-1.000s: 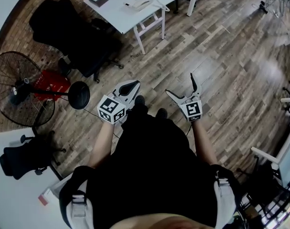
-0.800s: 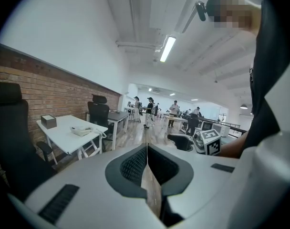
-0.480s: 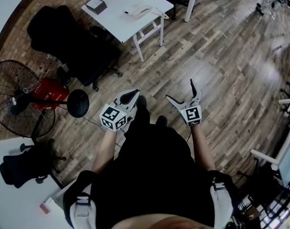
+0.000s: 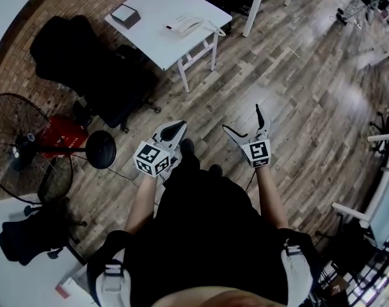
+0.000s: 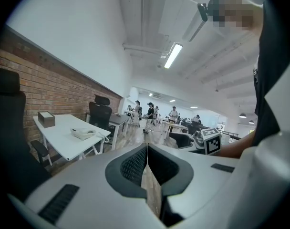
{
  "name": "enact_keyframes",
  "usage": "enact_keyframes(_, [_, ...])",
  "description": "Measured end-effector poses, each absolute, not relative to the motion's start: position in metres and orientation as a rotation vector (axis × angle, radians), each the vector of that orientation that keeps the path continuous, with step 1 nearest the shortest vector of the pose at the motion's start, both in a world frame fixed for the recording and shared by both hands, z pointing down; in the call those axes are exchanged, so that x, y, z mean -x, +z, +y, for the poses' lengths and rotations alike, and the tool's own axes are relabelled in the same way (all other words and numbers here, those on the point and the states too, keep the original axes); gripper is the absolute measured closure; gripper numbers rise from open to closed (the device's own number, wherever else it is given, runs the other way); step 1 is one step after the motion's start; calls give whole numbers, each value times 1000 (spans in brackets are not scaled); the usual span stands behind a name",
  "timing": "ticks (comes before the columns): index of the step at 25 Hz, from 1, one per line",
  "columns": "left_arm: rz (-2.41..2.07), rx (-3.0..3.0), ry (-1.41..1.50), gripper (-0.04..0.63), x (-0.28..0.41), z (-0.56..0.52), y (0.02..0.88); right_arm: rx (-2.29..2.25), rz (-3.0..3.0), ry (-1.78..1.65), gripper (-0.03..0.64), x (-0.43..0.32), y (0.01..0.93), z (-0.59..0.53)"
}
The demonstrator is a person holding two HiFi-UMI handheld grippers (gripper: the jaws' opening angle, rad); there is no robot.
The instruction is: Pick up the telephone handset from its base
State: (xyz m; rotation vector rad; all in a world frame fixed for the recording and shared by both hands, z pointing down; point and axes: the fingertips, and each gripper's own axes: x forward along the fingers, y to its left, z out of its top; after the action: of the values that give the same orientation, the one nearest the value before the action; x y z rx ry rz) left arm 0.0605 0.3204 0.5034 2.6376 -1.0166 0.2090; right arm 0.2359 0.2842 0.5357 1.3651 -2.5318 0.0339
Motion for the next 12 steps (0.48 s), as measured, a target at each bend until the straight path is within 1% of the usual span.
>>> enact_keyframes(4, [-1028,-2566,112,575,-35,296,507,-1344,-2513,10,37,-220,537,255])
enact_keyframes(12, [-1030,-2572,112,575,1,240,515,-1382,-2476,-26,37,-199,534,195])
